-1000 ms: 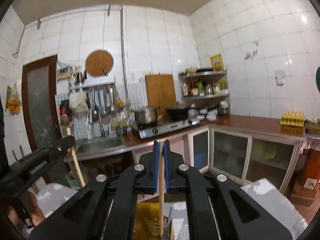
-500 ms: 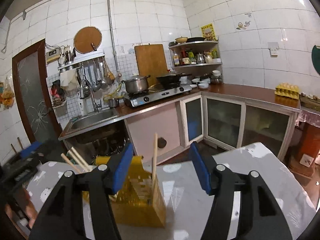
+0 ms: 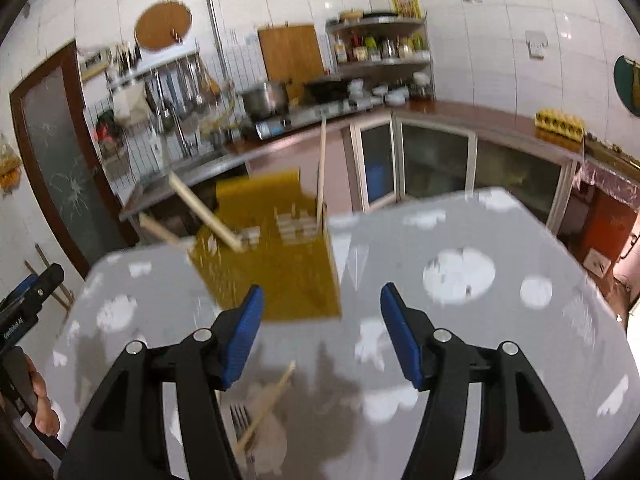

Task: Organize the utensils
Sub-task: 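Move both grippers back down to the chopsticks on the cloth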

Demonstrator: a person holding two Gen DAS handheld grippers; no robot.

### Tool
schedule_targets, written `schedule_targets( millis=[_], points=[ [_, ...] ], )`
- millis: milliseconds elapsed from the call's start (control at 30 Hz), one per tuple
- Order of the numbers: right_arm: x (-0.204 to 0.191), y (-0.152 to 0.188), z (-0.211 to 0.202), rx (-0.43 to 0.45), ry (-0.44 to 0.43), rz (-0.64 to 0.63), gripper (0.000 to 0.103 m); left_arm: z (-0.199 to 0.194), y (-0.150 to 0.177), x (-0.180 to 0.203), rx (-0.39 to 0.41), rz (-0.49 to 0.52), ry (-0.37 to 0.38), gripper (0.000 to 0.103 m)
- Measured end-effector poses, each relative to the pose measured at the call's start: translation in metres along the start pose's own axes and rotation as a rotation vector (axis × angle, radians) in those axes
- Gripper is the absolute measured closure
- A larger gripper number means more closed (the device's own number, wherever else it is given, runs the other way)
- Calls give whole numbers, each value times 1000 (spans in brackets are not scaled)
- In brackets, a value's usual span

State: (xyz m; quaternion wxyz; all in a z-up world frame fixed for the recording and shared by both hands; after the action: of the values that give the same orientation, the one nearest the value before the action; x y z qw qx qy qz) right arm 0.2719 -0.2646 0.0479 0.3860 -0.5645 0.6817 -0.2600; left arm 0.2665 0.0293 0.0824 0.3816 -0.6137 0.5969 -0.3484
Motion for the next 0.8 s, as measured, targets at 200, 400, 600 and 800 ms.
schedule_targets(
  millis=[200,400,600,800],
  points=[
    [-10,53,45,-140,59,-18,43,44,56,-2,-192,43,26,5],
    [-16,80,89,-243,84,10,53,72,93,-6,-266,46,-12,5],
    [-31,87,118,-314,79,29,69,84,102,-4,-284,39,-26,5],
    [-40,86,132,-340,119,23,92,90,106,6,-324,20,-13,5]
  ],
)
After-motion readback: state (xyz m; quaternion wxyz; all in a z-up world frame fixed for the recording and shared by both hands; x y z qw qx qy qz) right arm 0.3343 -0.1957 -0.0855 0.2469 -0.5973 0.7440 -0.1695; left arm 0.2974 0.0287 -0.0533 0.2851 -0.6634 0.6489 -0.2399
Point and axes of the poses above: each gripper's, at about its wrist camera, not at the fingertips, and z roughly the way its jaws point, x to its right, y to its underside, the point moved 3 cm from there along z, roughly the way its jaws point, and after that the axes turned 3 degrees about z, right-handed, at the moved point
